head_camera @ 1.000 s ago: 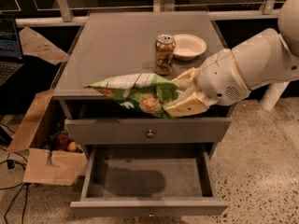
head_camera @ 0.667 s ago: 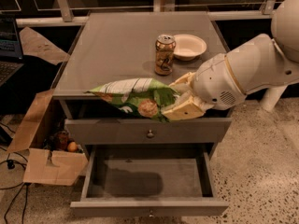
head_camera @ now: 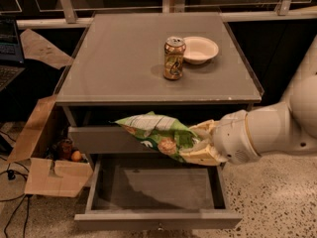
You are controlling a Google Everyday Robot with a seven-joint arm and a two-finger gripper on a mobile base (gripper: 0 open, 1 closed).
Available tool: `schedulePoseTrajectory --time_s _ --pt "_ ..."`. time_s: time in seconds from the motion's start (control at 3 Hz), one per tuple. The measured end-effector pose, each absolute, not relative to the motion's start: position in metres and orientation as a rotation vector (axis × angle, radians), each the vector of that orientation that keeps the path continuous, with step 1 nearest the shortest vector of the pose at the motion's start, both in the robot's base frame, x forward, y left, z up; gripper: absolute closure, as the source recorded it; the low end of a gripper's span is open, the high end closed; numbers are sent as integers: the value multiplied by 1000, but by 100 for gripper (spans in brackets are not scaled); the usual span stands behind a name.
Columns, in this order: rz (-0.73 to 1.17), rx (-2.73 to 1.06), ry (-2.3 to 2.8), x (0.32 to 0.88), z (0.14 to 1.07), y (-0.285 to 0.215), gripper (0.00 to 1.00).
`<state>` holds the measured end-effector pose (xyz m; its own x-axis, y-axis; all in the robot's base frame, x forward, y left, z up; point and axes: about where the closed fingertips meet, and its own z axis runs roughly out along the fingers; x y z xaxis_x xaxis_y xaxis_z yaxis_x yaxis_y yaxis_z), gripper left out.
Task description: Place green rice chip bag into middle drawer
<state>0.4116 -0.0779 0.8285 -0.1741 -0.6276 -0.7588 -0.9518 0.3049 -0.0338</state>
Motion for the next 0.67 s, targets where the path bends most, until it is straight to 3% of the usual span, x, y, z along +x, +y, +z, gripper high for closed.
schedulePoseTrajectory --time_s 0.67 --pt "698 -1220 2038 378 720 -103 100"
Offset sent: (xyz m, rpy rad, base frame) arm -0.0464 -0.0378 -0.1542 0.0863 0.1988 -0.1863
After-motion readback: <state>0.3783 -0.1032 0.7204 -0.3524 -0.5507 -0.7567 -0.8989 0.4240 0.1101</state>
